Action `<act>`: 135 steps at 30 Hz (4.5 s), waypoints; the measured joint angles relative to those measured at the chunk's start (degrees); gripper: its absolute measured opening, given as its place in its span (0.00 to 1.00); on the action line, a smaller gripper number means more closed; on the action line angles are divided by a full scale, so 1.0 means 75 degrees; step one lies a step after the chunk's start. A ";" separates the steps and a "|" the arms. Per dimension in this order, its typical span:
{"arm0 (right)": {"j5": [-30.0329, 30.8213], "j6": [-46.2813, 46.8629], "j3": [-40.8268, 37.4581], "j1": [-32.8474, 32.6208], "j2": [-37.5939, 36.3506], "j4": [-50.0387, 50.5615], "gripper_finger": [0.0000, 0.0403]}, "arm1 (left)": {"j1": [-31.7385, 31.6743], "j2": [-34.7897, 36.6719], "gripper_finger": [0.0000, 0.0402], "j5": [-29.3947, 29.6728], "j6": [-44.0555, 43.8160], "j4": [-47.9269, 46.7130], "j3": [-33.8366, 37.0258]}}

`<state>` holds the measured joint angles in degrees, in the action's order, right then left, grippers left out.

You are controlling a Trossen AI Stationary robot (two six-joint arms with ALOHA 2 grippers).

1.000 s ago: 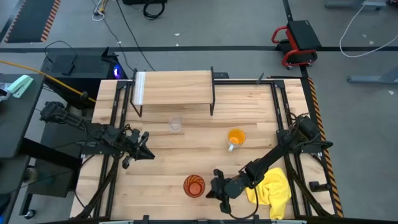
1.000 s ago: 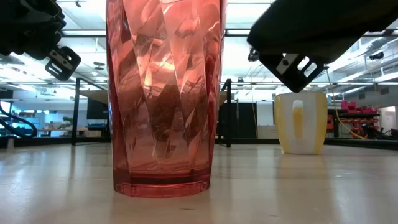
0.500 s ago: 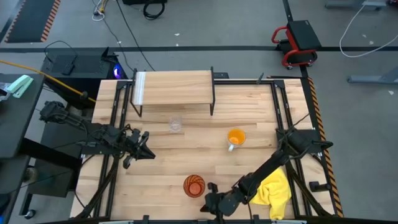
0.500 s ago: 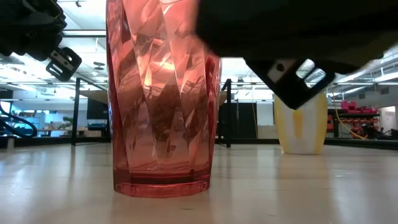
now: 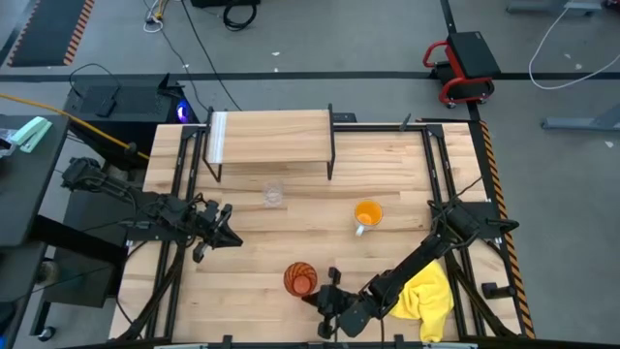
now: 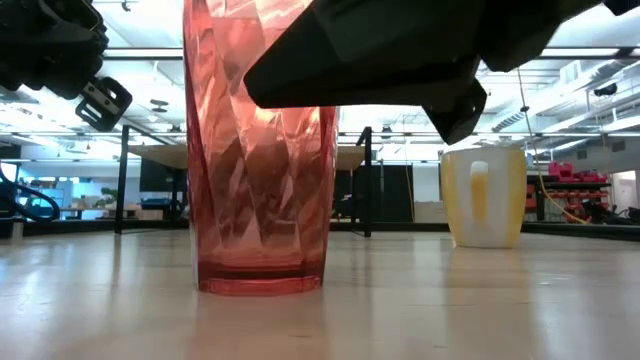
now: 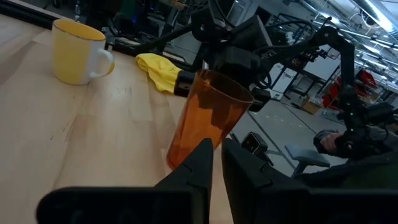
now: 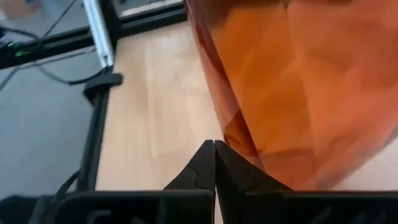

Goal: Stack small to large cups/mugs on shelf
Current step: Put the orange glass on the shelf

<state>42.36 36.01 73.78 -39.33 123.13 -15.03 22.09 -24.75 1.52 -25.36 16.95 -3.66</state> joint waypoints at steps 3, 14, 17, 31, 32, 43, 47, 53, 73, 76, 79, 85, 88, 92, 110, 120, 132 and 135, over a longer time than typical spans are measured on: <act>0.0063 0.0003 0.0000 0.0100 0.0000 0.0016 0.01 | 0.0000 0.0000 0.09 0.0000 0.0000 -0.0002 0.0000; 0.0089 -0.0017 -0.0009 0.0867 0.0009 0.0530 0.01 | 0.0000 0.0000 0.11 0.0462 0.0011 -0.0003 0.0000; 0.0092 -0.0061 -0.0009 0.1109 0.0009 0.0671 0.01 | 0.0000 0.0000 0.10 0.0515 0.0012 -0.0003 0.0000; 0.0095 -0.0083 -0.0013 0.1783 0.0009 0.1274 0.01 | 0.0000 0.0000 0.10 0.1076 0.0023 -0.0215 0.0000; 0.0092 -0.0084 -0.0015 0.1781 0.0009 0.1293 0.01 | 0.0000 0.0000 0.10 0.1137 0.0039 -0.0260 0.0000; -0.0055 -0.0790 -0.0019 0.1448 -0.0774 0.2446 0.02 | 0.0000 0.0000 0.10 0.1541 0.0904 -0.0309 0.0000; -0.0478 -0.1455 -0.0023 0.1149 -0.1611 0.2694 0.02 | 0.0003 0.0000 0.09 0.1542 0.1300 -0.0319 0.0000; -0.0399 -0.3445 -0.0020 0.0853 -0.3118 0.2700 0.03 | 0.0003 0.0000 0.07 0.1542 0.2107 -0.0445 0.0000; -0.1298 -0.0741 -0.0017 0.3608 -0.6022 0.5892 0.03 | -0.0243 0.0000 0.06 0.1964 0.1531 -0.0617 0.0003; -0.2057 -0.0240 -0.0017 0.3635 -0.5860 0.5788 0.03 | -0.0245 0.0000 0.05 0.1964 0.1326 -0.0635 0.0003; -0.2842 0.0310 -0.0017 0.3625 -0.5744 0.5579 0.03 | -0.0245 0.0000 0.06 0.1960 0.0452 -0.0630 0.0003; -0.2875 0.1123 -0.0012 0.3587 -0.5680 0.5090 0.03 | -0.0244 -0.0052 0.08 0.2007 0.0113 -0.0613 0.0003; -0.3118 0.1261 -0.0012 0.3576 -0.5680 0.4909 0.03 | -0.0245 -0.0114 0.07 0.2356 0.0066 -0.0436 0.0003; -0.4279 0.1268 -0.0012 0.3681 -0.5680 0.4958 0.03 | -0.0245 -0.0244 0.06 0.2445 0.0055 -0.0402 0.0003; -0.5897 0.0130 -0.0007 0.5307 -0.5104 0.5763 0.24 | -0.0245 -0.2386 0.09 0.2908 0.0528 0.1072 0.0003; -0.6067 -0.0046 0.0682 0.5458 -0.3604 0.6691 0.36 | -0.0242 -0.3380 0.12 0.2900 0.0288 0.1934 0.0000; -0.4626 -0.0788 0.2749 0.4789 -0.2903 0.8323 0.34 | -0.0242 -0.4631 0.17 0.2417 0.0508 0.3481 0.0000; -0.4639 -0.0833 0.2830 0.4628 -0.2747 0.8319 0.34 | -0.0242 -0.4935 0.19 0.2419 0.0640 0.3852 -0.0003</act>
<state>7.56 29.76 95.00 -4.62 102.53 47.36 20.27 -61.77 19.66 -20.56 45.84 -3.68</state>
